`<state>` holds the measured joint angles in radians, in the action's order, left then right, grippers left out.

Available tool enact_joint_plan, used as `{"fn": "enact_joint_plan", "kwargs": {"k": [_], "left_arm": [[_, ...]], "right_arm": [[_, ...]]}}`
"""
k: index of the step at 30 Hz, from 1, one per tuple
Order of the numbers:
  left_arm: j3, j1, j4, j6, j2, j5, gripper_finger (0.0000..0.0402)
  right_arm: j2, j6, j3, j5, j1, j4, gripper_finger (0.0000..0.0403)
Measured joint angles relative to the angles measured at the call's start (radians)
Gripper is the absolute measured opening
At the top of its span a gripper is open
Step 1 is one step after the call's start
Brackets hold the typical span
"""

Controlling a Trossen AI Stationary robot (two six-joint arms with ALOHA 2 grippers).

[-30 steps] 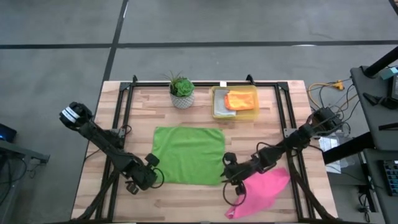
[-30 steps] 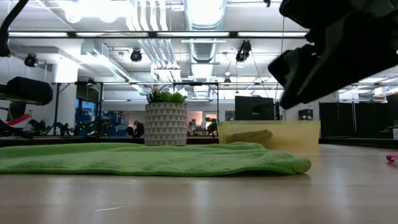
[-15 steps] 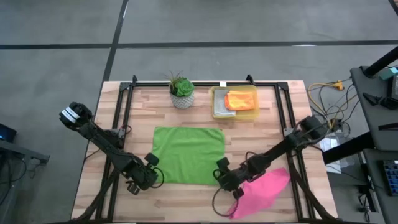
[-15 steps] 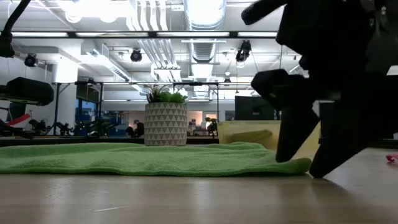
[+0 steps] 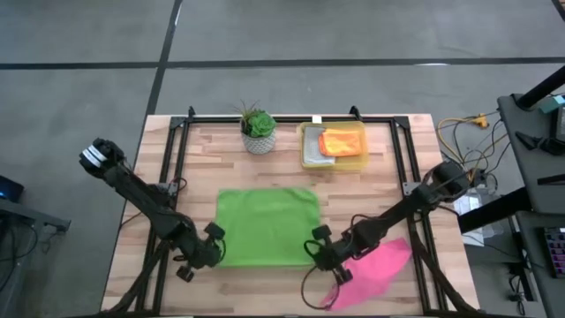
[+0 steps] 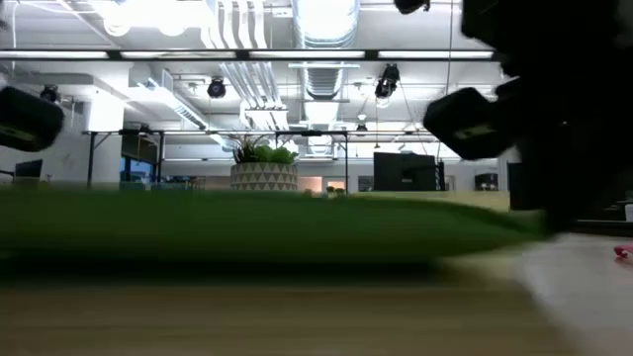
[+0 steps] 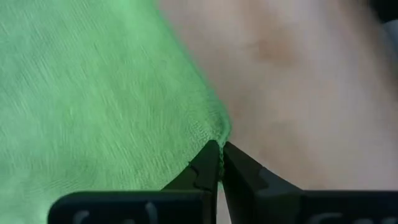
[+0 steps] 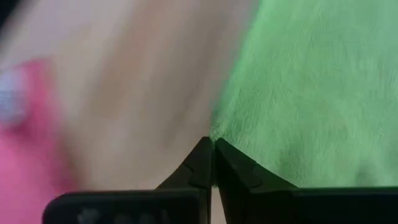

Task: Fold microfiber towels
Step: Fold the green microfiber cloth

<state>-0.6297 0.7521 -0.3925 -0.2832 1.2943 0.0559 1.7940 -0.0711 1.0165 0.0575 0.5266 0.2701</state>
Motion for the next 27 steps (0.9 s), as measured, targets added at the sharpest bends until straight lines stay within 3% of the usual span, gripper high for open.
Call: {"fn": "enact_joint_plan", "kwargs": {"k": [3,7,16,27], "left_arm": [[0.003,0.0,0.094,-0.01,-0.026,0.11,0.0],[0.003,0.002,0.1,-0.053,-0.069,0.098,0.0],[0.004,-0.017,-0.095,-0.055,-0.182,-0.205,0.0],[0.039,-0.078,-0.161,-0.13,-0.245,-0.397,0.0]], "right_arm": [[-0.03,-0.051,-0.003,-0.162,0.0,-0.004,0.0009],[-0.078,-0.113,-0.006,-0.25,0.003,-0.01,0.0009],[-0.168,-0.158,-0.069,-0.246,-0.069,0.018,0.0009],[-0.269,-0.166,-0.191,-0.236,-0.215,0.025,0.0009]]}}
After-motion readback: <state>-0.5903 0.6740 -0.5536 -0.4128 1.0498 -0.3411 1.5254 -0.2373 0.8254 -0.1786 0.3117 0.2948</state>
